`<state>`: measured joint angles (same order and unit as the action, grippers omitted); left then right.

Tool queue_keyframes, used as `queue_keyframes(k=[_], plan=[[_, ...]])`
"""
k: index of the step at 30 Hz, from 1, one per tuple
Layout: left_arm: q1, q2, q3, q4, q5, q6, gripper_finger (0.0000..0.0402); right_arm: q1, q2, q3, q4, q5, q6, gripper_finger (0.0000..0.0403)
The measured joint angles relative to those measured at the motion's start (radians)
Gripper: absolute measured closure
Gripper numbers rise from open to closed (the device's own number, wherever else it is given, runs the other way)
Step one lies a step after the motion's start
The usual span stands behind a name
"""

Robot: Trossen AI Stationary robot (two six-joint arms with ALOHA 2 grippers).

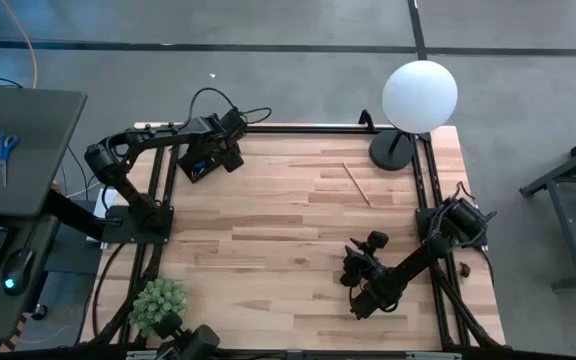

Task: Pick and place office supplies into organizer
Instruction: Put the green sticky notes into the black desk organizer

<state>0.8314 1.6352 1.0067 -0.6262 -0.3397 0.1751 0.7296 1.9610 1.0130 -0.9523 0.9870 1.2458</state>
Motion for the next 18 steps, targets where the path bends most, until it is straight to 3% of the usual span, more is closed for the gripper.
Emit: queue_keyframes(k=[11, 18], plan=[[0.0, 0.0, 0.0, 0.002, 0.014, 0.002, 0.0394, 0.0, 0.0, 0.0, 0.029, -0.02, -0.001, 0.0279], [0.0, 0.0, 0.0, 0.002, 0.015, -0.018, 0.0345, 0.0, 0.0, 0.0, 0.029, -0.018, -0.002, 0.0279]])
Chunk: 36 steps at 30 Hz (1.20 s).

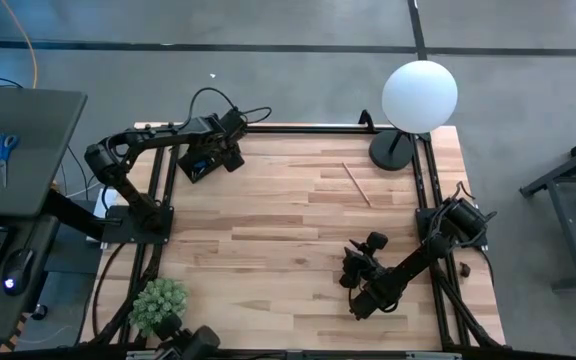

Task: Pick and place office supplies into organizer
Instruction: Put the green sticky notes into the black desk organizer, then put the pink pencil into the black desk organizer

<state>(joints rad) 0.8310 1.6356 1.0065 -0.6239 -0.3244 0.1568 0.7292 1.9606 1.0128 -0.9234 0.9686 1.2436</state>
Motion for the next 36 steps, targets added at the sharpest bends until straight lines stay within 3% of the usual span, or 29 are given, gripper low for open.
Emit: queue_keyframes(k=[8, 15, 23, 28, 33, 36], plan=[[-0.031, 0.002, 0.015, -0.057, 0.006, 0.008, 0.0276, 0.0, 0.0, 0.0, 0.0, 0.009, -0.003, 0.0279], [-0.085, -0.005, 0.075, -0.134, 0.019, -0.032, 0.0253, 0.0, 0.0, 0.0, 0.0, 0.009, -0.003, 0.0279], [-0.212, -0.074, 0.113, -0.273, 0.005, -0.072, 0.028, 0.018, -0.01, 0.0, -0.03, 0.033, 0.119, 0.0279], [-0.299, -0.157, 0.122, -0.341, -0.009, -0.143, 0.0304, 0.055, -0.064, 0.0, -0.163, 0.028, 0.269, 0.0279], [-0.419, -0.242, 0.122, -0.336, 0.056, -0.224, 0.033, 0.098, -0.108, -0.01, -0.359, 0.092, 0.508, 0.0289], [-0.521, -0.283, 0.103, -0.261, 0.064, -0.243, 0.0348, 0.091, -0.159, -0.085, -0.349, 0.124, 0.562, 0.03]])
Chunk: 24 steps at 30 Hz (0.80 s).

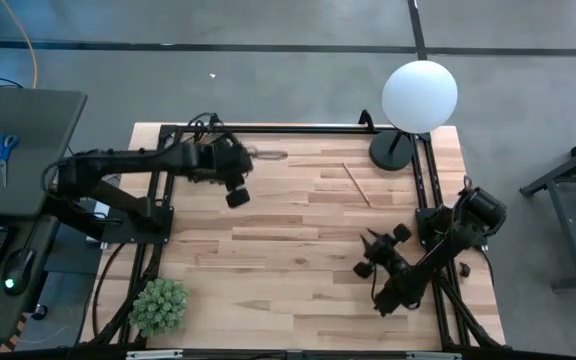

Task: Pick and place office supplies into organizer
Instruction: Put the pink pencil into the black desk organizer

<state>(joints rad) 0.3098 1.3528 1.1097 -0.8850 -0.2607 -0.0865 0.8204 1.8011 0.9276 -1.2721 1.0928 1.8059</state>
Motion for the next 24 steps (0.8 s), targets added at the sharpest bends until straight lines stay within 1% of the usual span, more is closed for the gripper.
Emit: queue_keyframes(k=[3, 5, 8, 11, 13, 16, 19, 21, 24], plan=[[-0.113, -0.032, -0.055, 0.102, 0.002, -0.014, 0.0368, -0.037, -0.073, -0.127, 0.157, -0.018, 0.005, 0.0305], [-0.188, -0.05, -0.108, 0.211, 0.002, -0.026, 0.0381, -0.054, -0.12, -0.217, 0.278, -0.009, 0.007, 0.0306], [-0.278, -0.069, -0.218, 0.439, 0.002, -0.026, 0.0397, -0.076, -0.187, -0.329, 0.406, 0.054, 0.007, 0.0306], [-0.34, -0.07, -0.333, 0.699, 0.023, -0.024, 0.0396, -0.108, -0.245, -0.409, 0.475, 0.121, 0.007, 0.0306], [-0.359, -0.07, -0.404, 0.859, 0.067, -0.015, 0.039, -0.138, -0.277, -0.452, 0.514, 0.137, 0.007, 0.0306], [-0.371, -0.07, -0.5, 1.085, 0.13, 0.008, 0.0388, -0.186, -0.314, -0.512, 0.589, 0.127, -0.002, 0.0306], [-0.369, -0.07, -0.569, 1.266, 0.176, 0.013, 0.0393, -0.216, -0.336, -0.568, 0.732, 0.124, -0.044, 0.0306], [-0.369, -0.07, -0.596, 1.343, 0.208, 0.023, 0.0398, -0.229, -0.349, -0.604, 0.816, 0.116, -0.063, 0.0305], [-0.369, -0.07, -0.618, 1.364, 0.272, 0.028, 0.04, -0.239, -0.358, -0.653, 0.938, 0.088, -0.072, 0.0305]])
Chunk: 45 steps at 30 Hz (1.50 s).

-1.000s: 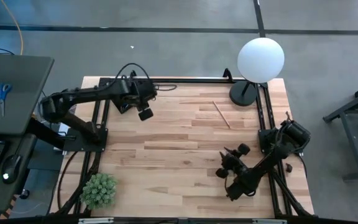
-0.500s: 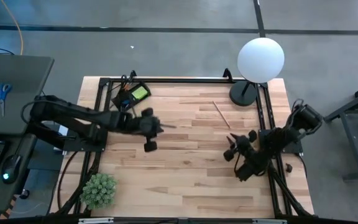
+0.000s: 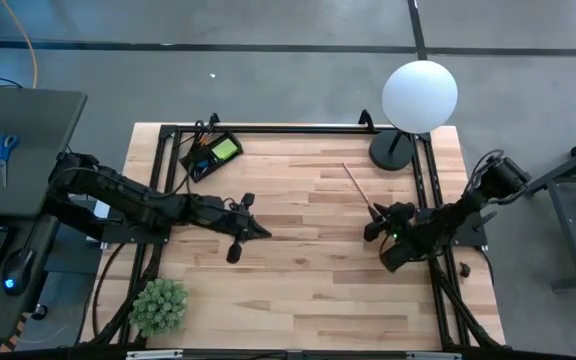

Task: Pick and place office supplies into organizer
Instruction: Put the pink pencil into the black desk organizer

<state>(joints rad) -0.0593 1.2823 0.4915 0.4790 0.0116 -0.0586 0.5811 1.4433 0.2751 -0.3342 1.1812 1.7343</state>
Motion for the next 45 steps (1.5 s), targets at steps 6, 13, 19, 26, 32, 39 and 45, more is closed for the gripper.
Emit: queue_keyframes(k=[6, 13, 19, 26, 32, 39, 45], plan=[[-0.001, 0.0, -0.035, -0.001, 0.048, 0.001, 0.0399, -0.039, 0.0, -0.027, 0.106, -0.047, -0.077, 0.0305], [0.0, 0.007, -0.051, 0.0, 0.048, 0.013, 0.0398, -0.205, 0.0, 0.024, 0.113, -0.117, -0.375, 0.0304], [0.0, 0.007, -0.051, 0.017, 0.048, 0.013, 0.0397, -0.326, 0.0, -0.02, 0.208, -0.175, -0.488, 0.0304], [0.0, 0.007, -0.051, 0.018, 0.048, 0.011, 0.0396, -0.34, 0.0, -0.089, 0.405, -0.196, -0.612, 0.0304], [0.0, 0.007, -0.051, 0.02, 0.048, 0.011, 0.0396, -0.346, 0.003, -0.157, 0.574, -0.212, -0.63, 0.0307], [0.0, 0.007, -0.05, 0.055, 0.048, 0.002, 0.0396, -0.344, 0.003, -0.18, 0.656, -0.255, -0.738, 0.0329], [0.0, 0.017, -0.05, 0.055, 0.048, 0.002, 0.0396, -0.344, 0.014, -0.179, 0.658, -0.275, -0.784, 0.0345]])
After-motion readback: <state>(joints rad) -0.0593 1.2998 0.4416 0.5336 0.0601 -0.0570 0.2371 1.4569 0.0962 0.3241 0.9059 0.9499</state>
